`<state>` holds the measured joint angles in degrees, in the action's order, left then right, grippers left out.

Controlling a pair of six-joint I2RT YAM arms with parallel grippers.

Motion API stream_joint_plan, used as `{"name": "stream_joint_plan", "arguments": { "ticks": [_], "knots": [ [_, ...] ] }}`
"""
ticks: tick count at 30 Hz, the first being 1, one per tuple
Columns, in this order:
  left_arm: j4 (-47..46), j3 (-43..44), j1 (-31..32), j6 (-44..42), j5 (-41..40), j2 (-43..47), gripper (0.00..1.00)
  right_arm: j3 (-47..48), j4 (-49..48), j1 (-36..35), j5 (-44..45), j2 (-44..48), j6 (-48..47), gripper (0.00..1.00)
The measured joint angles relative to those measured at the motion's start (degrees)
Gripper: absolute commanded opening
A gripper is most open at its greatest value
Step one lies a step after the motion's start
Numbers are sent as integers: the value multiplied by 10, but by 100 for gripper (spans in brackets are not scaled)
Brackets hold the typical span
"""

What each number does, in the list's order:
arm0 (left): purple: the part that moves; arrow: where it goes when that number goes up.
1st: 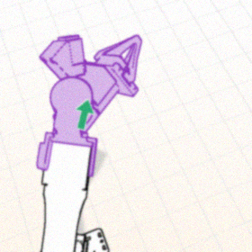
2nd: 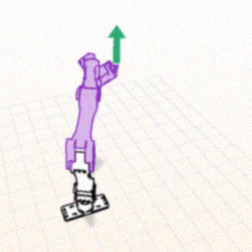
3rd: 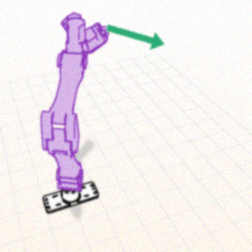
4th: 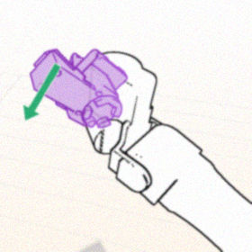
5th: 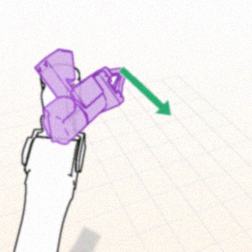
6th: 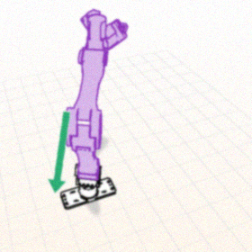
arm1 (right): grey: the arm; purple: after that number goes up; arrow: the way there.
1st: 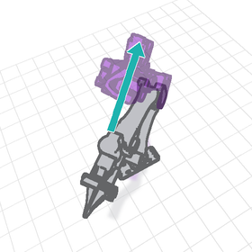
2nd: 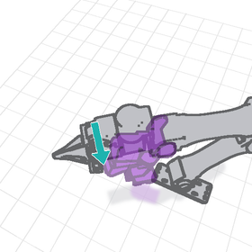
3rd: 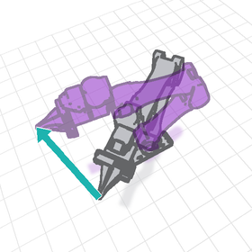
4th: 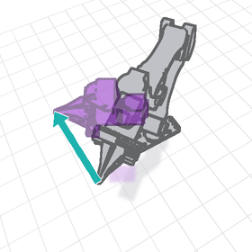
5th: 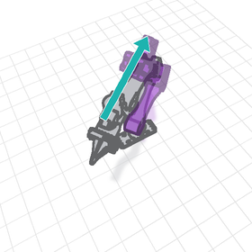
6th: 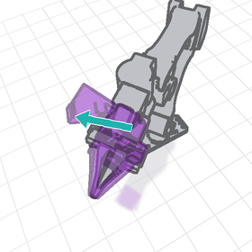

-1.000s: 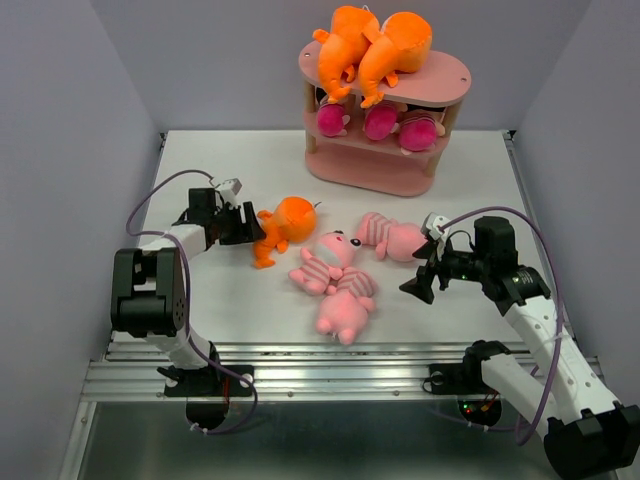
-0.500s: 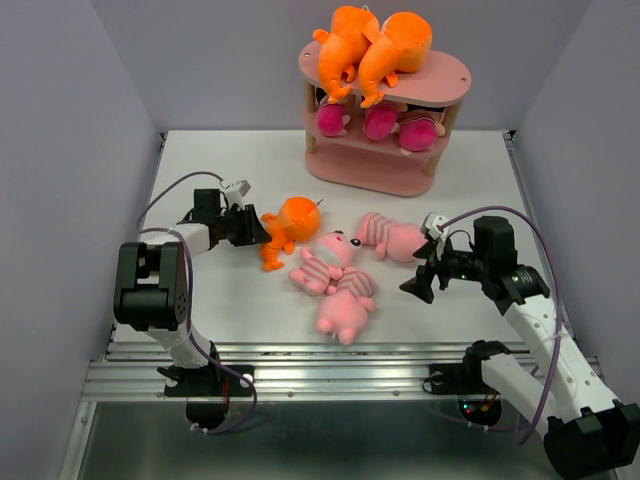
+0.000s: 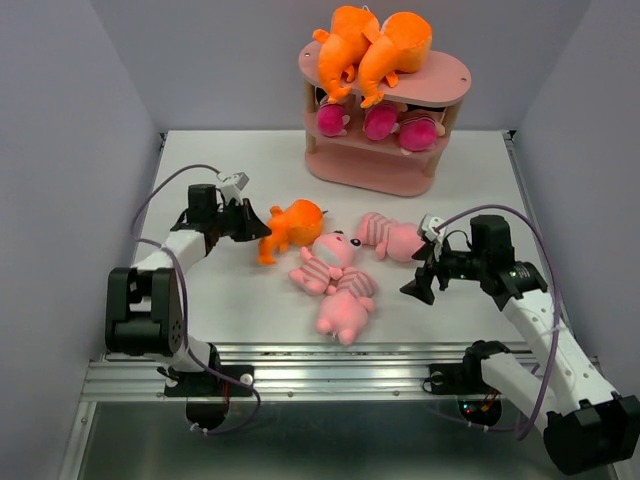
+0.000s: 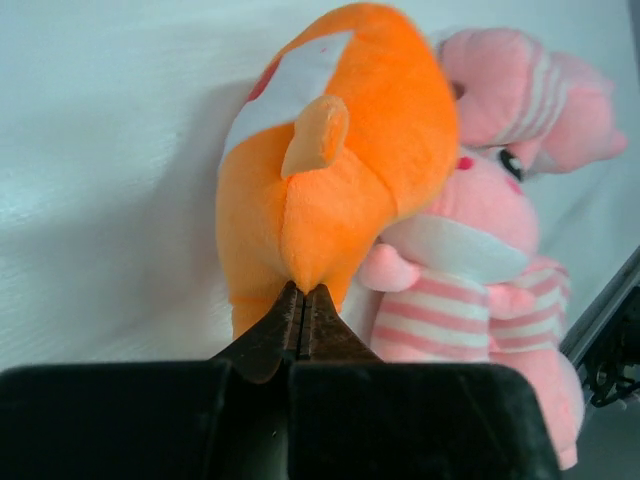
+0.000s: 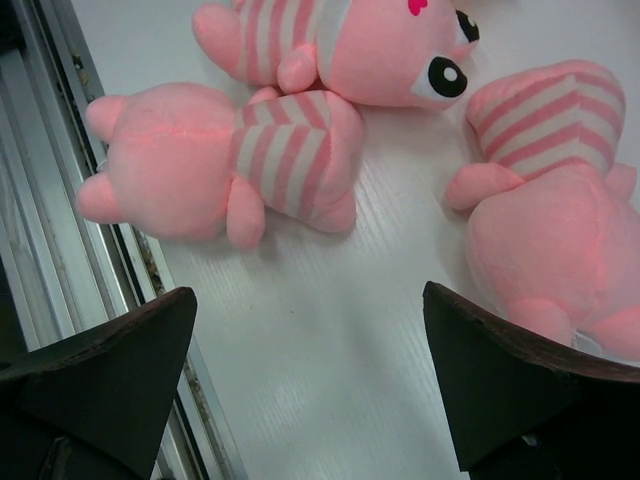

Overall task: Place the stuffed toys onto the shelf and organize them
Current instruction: Grab a stuffed toy with the left arm, then pass the stuffed toy from the left arm to the right

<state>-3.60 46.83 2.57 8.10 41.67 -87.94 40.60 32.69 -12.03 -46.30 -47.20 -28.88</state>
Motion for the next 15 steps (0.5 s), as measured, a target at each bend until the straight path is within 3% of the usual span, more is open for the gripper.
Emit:
{"name": "stream_joint_plan", "arguments": {
  "ticks": [8,15],
  "knots": [
    [-40,-33,14,52,6,257,0,96,105,0,-22,-106,-76,100],
    [-50,-71,57,132,15,350,0,231,149,0,-55,-159,-52,100]
  ]
}}
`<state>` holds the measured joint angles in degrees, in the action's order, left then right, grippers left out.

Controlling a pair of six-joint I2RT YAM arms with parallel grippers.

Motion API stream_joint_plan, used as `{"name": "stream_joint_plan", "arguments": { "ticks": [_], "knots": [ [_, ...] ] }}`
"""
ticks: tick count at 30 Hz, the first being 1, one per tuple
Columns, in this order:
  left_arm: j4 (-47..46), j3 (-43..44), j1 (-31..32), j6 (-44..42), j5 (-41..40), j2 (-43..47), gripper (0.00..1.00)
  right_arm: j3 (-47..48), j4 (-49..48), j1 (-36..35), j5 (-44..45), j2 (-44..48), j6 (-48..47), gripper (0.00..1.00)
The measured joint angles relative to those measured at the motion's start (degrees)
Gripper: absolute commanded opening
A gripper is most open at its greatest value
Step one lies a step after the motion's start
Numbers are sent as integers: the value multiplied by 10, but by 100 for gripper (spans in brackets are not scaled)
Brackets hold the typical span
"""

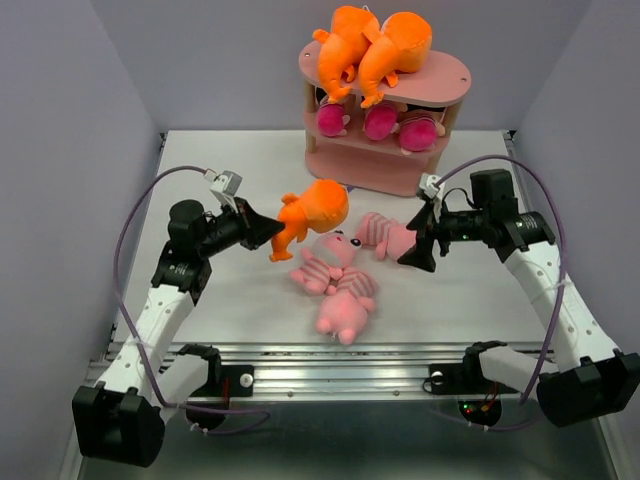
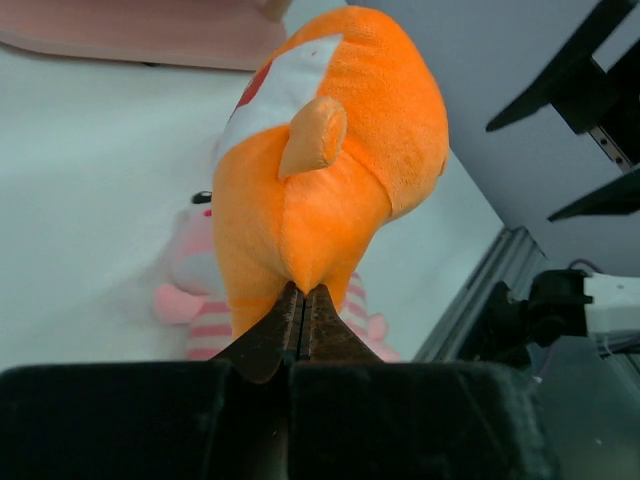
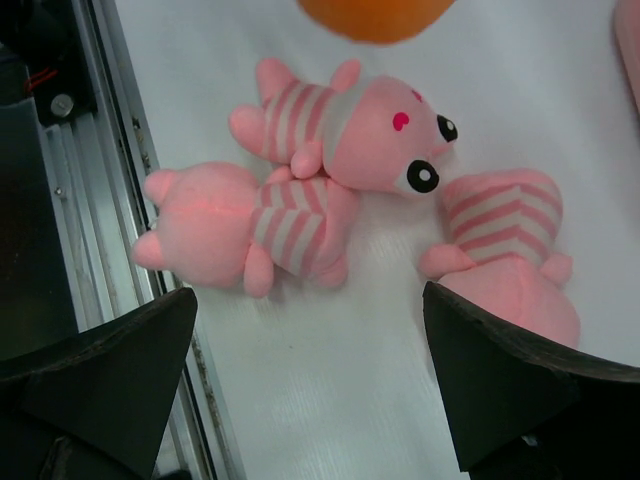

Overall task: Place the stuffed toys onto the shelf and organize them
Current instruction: Pass the stuffed toy from the left arm to the right

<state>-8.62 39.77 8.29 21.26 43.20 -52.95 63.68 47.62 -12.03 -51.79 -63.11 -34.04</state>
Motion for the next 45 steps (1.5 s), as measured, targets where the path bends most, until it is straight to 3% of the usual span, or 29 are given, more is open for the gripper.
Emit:
{"name": "stream_joint_plan", "arguments": {
  "ticks": [7,14,19,22,23,25,26,28,29,33,35,36,37,38,45],
  "knots": [
    [-20,-16,150,87,-33,18,0,141,-2,0,8,-44,103,100],
    [-70,-18,273,147,-109,-7,0,113,-32,0,25,-39,212,100],
    [-82,-14,304,158,-144,-48,0,71,-31,0,22,-31,229,98],
    [-89,-14,310,161,-156,-65,0,49,-30,0,5,-31,226,84],
    [-91,-13,314,162,-160,-72,0,40,-29,0,-3,-31,224,73],
    [-93,-8,322,163,-166,-81,0,29,-25,0,-18,-31,218,61],
    [-94,-6,326,164,-169,-84,0,26,-22,0,-24,-32,214,48],
    [-96,-2,332,164,-172,-87,0,21,-14,0,-40,-36,199,33],
    [-97,1,334,164,-174,-88,0,21,-11,0,-45,-39,193,19],
    [-107,2,339,161,-172,-88,1,21,-1,1,-58,-49,166,1],
    [-110,2,339,153,-166,-88,29,22,9,1,-68,-49,143,1],
    [-112,2,339,147,-162,-88,49,24,17,1,-70,-49,132,1],
    [-113,2,339,138,-160,-87,85,28,26,1,-71,-49,118,1],
    [-113,2,340,131,-159,-85,99,33,36,1,-72,-49,109,1],
    [-63,-10,344,30,-164,12,99,78,82,0,-67,-25,42,1]
  ]
}}
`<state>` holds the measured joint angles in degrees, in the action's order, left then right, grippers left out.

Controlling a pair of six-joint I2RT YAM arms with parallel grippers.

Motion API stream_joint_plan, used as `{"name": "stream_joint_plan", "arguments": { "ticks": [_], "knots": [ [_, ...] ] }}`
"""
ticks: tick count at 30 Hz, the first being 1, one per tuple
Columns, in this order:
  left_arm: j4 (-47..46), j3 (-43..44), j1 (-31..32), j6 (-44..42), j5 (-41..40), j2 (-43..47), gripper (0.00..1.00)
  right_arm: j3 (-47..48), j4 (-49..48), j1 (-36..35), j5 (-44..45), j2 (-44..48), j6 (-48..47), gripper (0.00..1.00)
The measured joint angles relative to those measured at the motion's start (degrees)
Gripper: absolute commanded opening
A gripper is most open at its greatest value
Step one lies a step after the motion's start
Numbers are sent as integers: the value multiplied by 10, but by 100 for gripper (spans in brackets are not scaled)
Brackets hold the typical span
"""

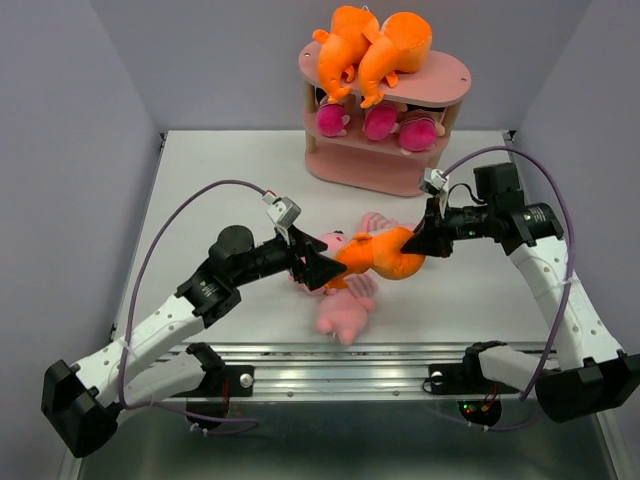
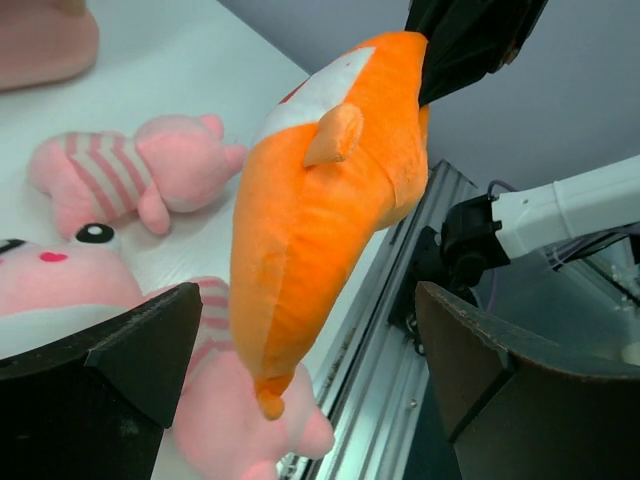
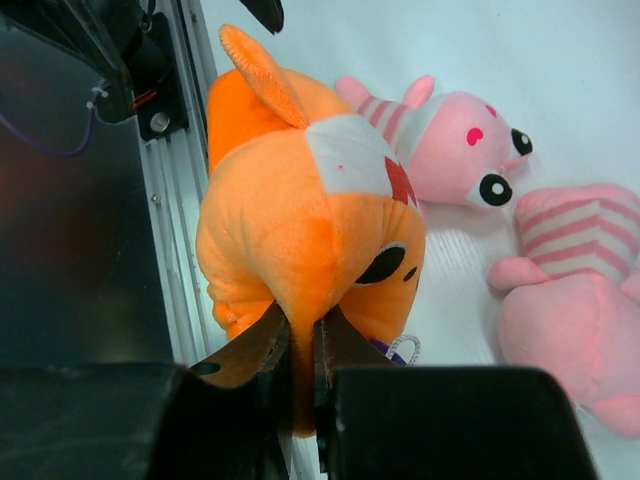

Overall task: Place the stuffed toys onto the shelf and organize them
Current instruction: Pass the stuffed toy from the left arm to the right, then pass the stuffed toy from the right arm to the left

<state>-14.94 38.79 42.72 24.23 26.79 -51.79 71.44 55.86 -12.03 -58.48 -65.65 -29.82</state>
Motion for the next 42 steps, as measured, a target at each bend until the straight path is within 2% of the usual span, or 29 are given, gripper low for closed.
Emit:
{"name": "stream_joint_plan", "arguments": {
  "ticks": [8,15,21,25,28,32,34,35,37,38,40,41,42],
  "knots": [
    [37,-54,5,-82,-19,115,98,77,75,0,14,-4,-75,1],
    [39,-62,47,-104,-50,95,95,144,133,0,15,-49,-107,1],
    [19,-61,90,-117,-76,47,85,170,148,0,-3,-65,-109,1],
    [9,-57,101,-121,-102,31,72,170,157,0,-19,-65,-109,1],
    [-1,-54,105,-124,-123,31,68,170,158,0,-25,-65,-108,1],
    [-10,-43,109,-131,-144,31,50,170,158,0,-36,-65,-109,1],
    [-13,-37,110,-134,-151,31,37,169,158,0,-40,-65,-108,1],
    [-14,-34,110,-136,-152,31,18,169,158,0,-42,-65,-108,1],
    [-16,-30,110,-141,-152,30,0,167,156,0,-45,-65,-104,2],
    [-15,-26,110,-139,-152,29,0,165,155,0,-45,-65,-102,12],
    [-12,-21,112,-139,-153,26,0,161,150,0,-45,-65,-95,25],
    [-9,-18,112,-139,-154,25,0,156,142,0,-42,-63,-88,39],
    [-5,-16,112,-139,-155,25,0,151,135,0,-39,-62,-77,69]
  ]
}}
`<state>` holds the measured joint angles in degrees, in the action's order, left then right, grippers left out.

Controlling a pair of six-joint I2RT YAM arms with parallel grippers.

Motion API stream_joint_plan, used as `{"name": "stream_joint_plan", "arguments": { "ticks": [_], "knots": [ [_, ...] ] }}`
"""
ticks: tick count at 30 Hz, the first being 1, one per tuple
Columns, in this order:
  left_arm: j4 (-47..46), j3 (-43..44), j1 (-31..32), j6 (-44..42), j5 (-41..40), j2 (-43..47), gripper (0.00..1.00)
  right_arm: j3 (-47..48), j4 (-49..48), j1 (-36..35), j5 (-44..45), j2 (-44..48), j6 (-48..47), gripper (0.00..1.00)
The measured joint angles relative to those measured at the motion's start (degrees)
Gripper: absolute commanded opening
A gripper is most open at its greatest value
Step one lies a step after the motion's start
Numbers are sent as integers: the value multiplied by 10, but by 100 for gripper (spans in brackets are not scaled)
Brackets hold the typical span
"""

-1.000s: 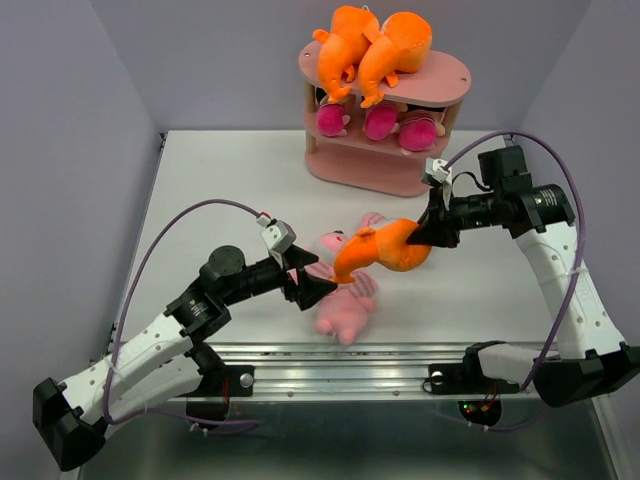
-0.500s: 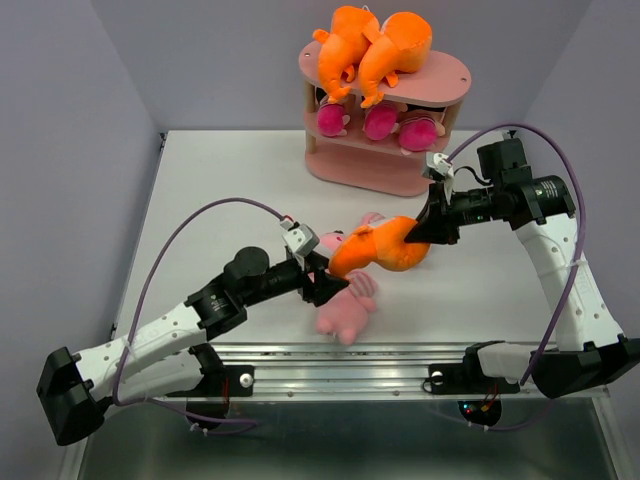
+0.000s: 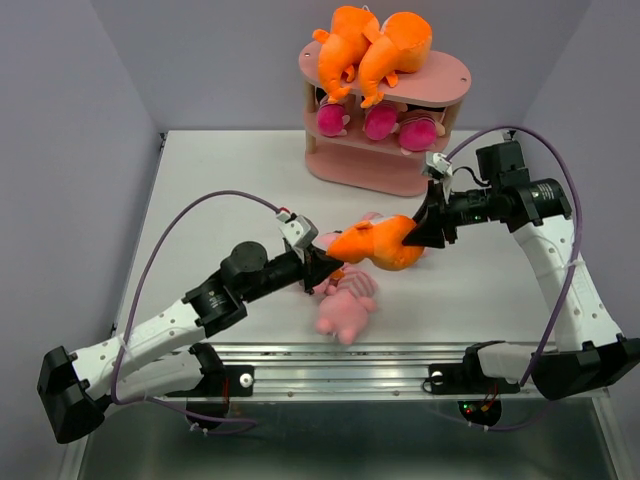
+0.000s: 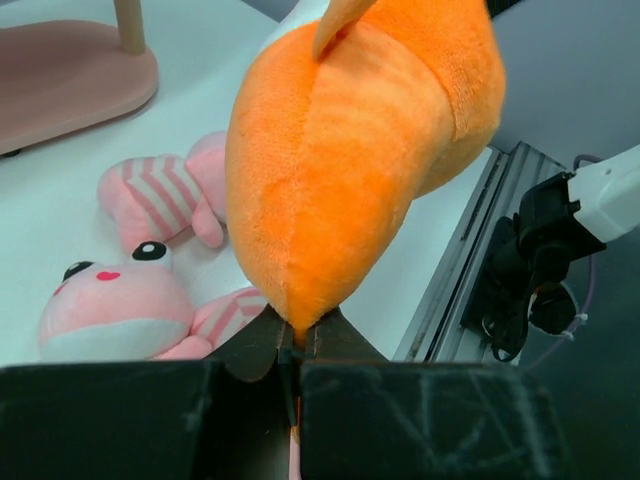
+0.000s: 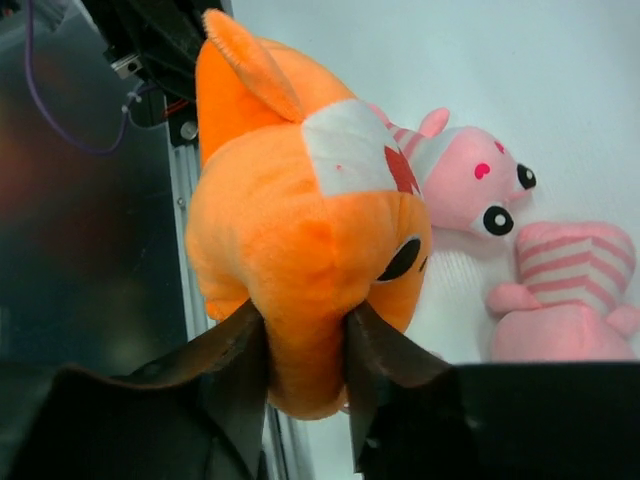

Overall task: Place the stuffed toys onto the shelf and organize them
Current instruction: Pass the stuffed toy from the right arm to the left, then place the stuffed toy onto shelf

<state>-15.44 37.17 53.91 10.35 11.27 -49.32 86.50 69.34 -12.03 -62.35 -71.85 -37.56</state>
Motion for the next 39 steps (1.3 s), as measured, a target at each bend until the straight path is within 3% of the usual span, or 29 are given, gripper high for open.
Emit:
{"name": "stream_joint_plan", "arguments": {
  "ticks": [1,2,7,12,18,23,28,39],
  "knots": [
    [3,1,0,0,-4,0,0,-5,-9,0,6,2,10,78],
    [8,2,0,0,-9,0,0,-13,-22,0,15,6,26,99],
    [52,23,0,0,-48,0,0,-53,-110,0,121,56,104,100],
    [112,68,0,1,-111,1,0,-97,-222,0,297,122,200,100],
    [173,187,0,3,-175,-20,0,-226,-334,0,421,179,268,100],
    [179,296,0,-3,-192,-81,0,-322,-359,0,404,186,256,100],
    [177,410,0,-20,-199,-183,0,-417,-369,0,314,233,195,100],
    [157,720,-11,-37,-225,-461,0,-441,-357,0,214,238,127,100]
  ]
}}
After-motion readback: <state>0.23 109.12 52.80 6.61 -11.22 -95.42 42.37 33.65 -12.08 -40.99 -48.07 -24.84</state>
